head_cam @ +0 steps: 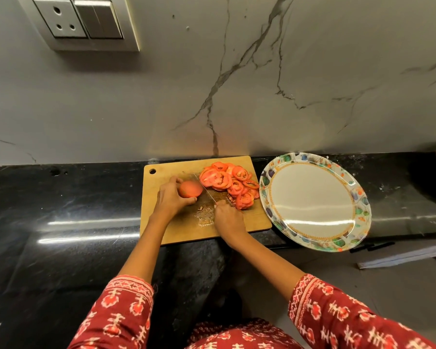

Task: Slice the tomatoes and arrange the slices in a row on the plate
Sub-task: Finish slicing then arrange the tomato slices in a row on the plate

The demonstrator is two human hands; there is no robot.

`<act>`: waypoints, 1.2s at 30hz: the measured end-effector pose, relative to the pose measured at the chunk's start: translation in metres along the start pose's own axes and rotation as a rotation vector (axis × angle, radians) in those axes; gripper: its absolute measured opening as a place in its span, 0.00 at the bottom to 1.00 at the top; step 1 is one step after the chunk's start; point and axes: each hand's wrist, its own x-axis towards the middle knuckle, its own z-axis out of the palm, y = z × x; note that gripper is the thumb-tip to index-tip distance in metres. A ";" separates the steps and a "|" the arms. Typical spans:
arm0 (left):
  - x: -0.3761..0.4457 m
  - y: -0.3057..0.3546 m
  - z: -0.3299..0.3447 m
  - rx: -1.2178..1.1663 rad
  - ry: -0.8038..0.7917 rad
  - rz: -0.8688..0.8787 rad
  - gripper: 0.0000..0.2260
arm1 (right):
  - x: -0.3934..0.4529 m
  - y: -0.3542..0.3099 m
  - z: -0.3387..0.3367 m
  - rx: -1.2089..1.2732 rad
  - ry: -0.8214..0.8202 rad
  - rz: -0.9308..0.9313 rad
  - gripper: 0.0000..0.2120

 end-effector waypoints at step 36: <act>0.004 0.019 0.017 0.279 0.001 0.001 0.31 | 0.015 -0.005 -0.026 0.571 -0.084 0.076 0.18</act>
